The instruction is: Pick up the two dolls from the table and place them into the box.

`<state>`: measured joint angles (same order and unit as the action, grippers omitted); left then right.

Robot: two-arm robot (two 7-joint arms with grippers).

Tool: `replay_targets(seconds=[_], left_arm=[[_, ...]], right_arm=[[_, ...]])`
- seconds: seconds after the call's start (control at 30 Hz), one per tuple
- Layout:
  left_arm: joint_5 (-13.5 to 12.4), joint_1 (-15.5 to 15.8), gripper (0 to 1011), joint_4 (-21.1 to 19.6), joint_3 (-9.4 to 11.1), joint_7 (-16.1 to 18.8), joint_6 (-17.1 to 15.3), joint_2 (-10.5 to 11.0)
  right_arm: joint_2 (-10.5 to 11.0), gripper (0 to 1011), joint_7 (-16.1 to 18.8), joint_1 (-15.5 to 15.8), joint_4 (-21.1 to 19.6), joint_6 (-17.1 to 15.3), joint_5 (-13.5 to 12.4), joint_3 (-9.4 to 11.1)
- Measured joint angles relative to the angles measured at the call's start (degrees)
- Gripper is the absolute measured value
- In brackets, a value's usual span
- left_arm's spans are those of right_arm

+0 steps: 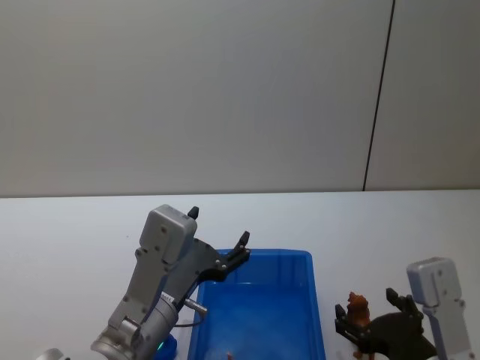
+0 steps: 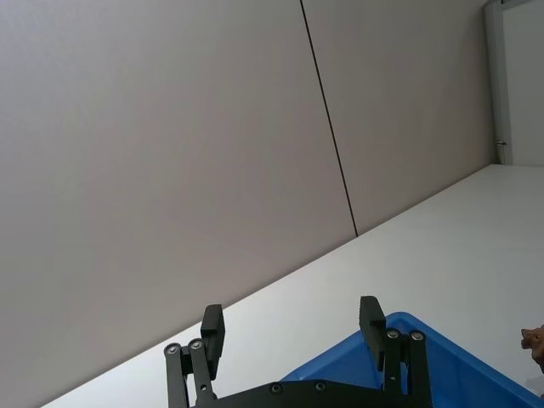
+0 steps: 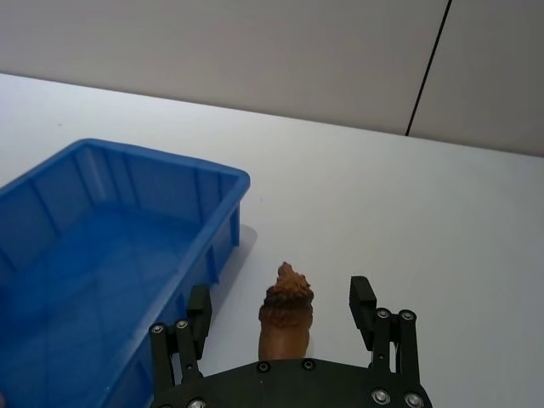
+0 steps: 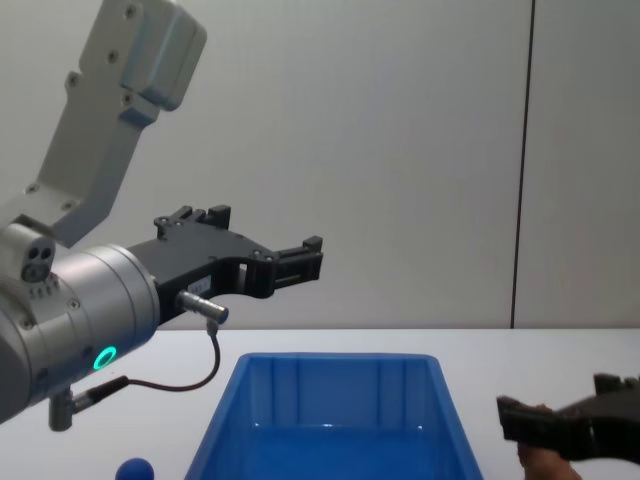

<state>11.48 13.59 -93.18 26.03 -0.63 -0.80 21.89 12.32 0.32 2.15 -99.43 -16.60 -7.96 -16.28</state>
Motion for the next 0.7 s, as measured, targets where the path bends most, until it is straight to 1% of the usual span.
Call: replay_targets(seconds=[0.43, 0.53, 0.6, 0.63, 0.67, 0.7], left_arm=[[0.0, 0.0, 1002, 0.0, 0.0, 0.0, 0.0, 0.0], [0.0, 0.0, 1002, 0.0, 0.0, 0.0, 0.0, 0.0], [0.0, 0.0, 1002, 0.0, 0.0, 0.0, 0.0, 0.0], [0.0, 0.0, 1002, 0.0, 0.0, 0.0, 0.0, 0.0], [0.0, 0.0, 1002, 0.0, 0.0, 0.0, 0.0, 0.0], [0.0, 0.0, 1002, 0.0, 0.0, 0.0, 0.0, 0.0]], right_arm=[[-0.39, 999, -1.14, 0.64, 2.07, -0.62, -0.25, 0.07], [-0.62, 960, -1.21, 0.66, 2.75, -0.81, -0.4, 0.03], [-0.78, 914, -1.3, 0.67, 3.18, -1.01, -0.54, 0.0], [-0.94, 868, -1.39, 0.67, 3.5, -1.17, -0.63, -0.03], [-0.94, 868, -1.39, 0.67, 3.5, -1.17, -0.63, -0.03], [-1.07, 816, -1.51, 0.67, 3.77, -1.34, -0.74, -0.05]])
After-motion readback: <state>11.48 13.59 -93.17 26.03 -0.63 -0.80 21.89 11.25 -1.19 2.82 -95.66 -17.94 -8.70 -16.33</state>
